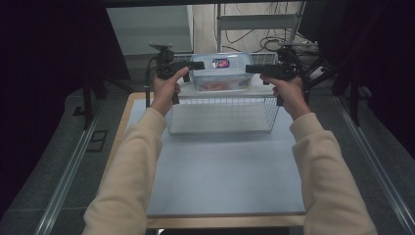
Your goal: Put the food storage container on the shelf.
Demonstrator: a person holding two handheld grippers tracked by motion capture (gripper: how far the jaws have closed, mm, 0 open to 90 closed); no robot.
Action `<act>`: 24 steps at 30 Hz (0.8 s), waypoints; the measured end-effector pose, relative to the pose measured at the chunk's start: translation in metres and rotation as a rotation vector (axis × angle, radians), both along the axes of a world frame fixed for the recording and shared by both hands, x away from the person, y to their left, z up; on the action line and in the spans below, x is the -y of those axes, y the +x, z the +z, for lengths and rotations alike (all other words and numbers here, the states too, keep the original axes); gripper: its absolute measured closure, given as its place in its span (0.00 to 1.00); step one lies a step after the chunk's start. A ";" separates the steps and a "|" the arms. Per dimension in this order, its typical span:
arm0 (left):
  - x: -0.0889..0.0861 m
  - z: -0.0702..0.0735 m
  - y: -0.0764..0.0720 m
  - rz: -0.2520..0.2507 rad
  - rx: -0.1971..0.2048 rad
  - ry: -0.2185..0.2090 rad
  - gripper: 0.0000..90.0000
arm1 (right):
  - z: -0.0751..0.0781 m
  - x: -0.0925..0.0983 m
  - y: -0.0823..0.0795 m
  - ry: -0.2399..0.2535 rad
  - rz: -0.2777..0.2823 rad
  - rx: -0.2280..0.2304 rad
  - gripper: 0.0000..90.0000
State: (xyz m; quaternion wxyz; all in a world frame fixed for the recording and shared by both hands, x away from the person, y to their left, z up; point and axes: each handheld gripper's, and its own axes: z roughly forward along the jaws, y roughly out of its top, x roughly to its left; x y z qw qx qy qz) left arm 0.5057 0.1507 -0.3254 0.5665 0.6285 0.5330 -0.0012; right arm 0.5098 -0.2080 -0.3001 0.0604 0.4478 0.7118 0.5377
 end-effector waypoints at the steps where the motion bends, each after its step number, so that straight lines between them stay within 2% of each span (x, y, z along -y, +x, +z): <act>1: -0.001 0.002 -0.003 0.002 0.015 0.009 0.15 | 0.001 0.001 -0.002 -0.003 0.003 0.006 0.39; 4: -0.005 0.007 -0.015 0.004 0.058 0.056 0.15 | 0.004 0.006 -0.009 -0.017 0.009 0.024 0.37; 7: -0.010 0.009 -0.030 0.014 0.091 0.079 0.16 | 0.007 0.010 -0.017 -0.033 0.015 0.033 0.36; 8: -0.013 0.009 -0.038 0.010 0.095 0.067 0.16 | 0.008 0.013 -0.023 -0.033 0.020 0.042 0.35; 9: -0.013 0.009 -0.038 0.010 0.095 0.067 0.17 | 0.008 0.013 -0.023 -0.033 0.020 0.042 0.35; 13: -0.021 0.011 -0.059 -0.004 0.117 0.072 0.17 | 0.009 0.018 -0.038 -0.048 0.048 0.060 0.35; 14: -0.025 0.009 -0.072 -0.006 0.128 0.072 0.17 | 0.007 0.020 -0.048 -0.044 0.070 0.076 0.34; 15: -0.025 0.009 -0.072 -0.006 0.128 0.072 0.18 | 0.007 0.020 -0.048 -0.044 0.070 0.076 0.34; 16: -0.028 0.005 -0.084 -0.019 0.135 0.078 0.18 | 0.003 0.022 -0.057 -0.053 0.091 0.087 0.34; 17: -0.028 0.005 -0.084 -0.019 0.135 0.078 0.18 | 0.003 0.022 -0.057 -0.053 0.091 0.087 0.34; 19: -0.029 -0.001 -0.096 -0.038 0.134 0.081 0.18 | -0.003 0.024 -0.069 -0.070 0.118 0.099 0.34; 20: -0.028 -0.011 -0.109 -0.048 0.136 0.097 0.18 | -0.010 0.026 -0.077 -0.079 0.134 0.108 0.34; 21: -0.028 -0.011 -0.109 -0.048 0.136 0.097 0.19 | -0.010 0.026 -0.077 -0.079 0.134 0.108 0.34; 22: -0.028 -0.023 -0.123 -0.060 0.137 0.117 0.19 | -0.019 0.027 -0.087 -0.082 0.156 0.110 0.34; 23: -0.028 -0.023 -0.123 -0.060 0.137 0.117 0.19 | -0.019 0.027 -0.087 -0.082 0.156 0.110 0.34; 24: -0.027 -0.029 -0.129 -0.065 0.139 0.123 0.19 | -0.028 0.029 -0.096 -0.084 0.164 0.116 0.34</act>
